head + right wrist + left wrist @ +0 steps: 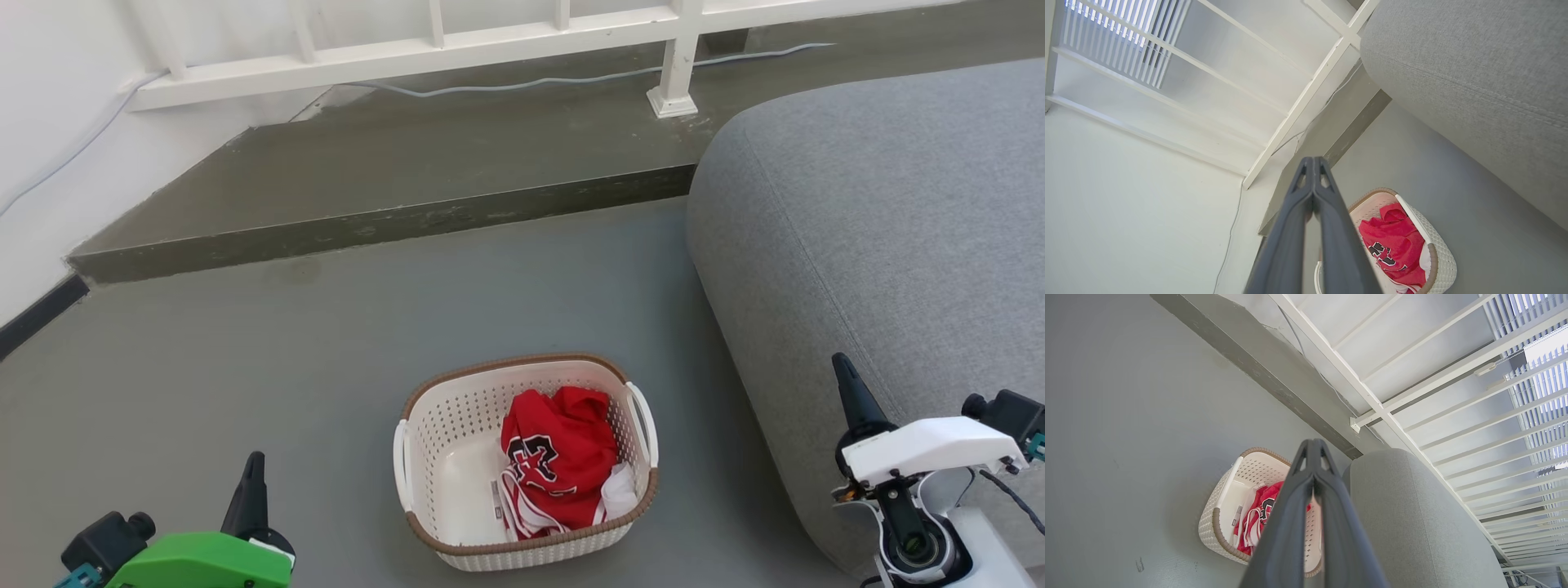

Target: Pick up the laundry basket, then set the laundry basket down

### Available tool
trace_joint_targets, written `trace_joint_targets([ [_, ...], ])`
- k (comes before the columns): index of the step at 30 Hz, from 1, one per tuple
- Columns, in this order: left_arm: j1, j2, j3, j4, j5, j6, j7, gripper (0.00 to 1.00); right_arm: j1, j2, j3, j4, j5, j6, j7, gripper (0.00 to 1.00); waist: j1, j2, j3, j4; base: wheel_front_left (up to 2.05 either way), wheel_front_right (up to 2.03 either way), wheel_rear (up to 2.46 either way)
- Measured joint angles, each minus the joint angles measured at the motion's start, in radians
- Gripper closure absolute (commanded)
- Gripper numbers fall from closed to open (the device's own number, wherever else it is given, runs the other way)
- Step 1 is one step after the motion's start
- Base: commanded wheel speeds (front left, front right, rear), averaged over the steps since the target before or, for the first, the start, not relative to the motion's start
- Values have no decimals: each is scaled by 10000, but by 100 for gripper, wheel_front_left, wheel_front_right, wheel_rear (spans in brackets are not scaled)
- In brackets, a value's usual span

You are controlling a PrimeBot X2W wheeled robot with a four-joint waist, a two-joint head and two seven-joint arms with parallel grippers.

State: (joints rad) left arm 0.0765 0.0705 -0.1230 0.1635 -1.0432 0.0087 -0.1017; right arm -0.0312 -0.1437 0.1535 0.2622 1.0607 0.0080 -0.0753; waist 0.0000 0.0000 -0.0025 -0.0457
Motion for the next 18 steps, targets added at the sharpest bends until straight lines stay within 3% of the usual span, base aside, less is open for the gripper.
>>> trace_joint_targets([
  [18, -384, 82, 374, 303, -2290, -393, 493, 100, -24, 253, -878, 21, 2113, 362, 535, 100, 0, 0, 21, 167, 0, 0, 0],
])
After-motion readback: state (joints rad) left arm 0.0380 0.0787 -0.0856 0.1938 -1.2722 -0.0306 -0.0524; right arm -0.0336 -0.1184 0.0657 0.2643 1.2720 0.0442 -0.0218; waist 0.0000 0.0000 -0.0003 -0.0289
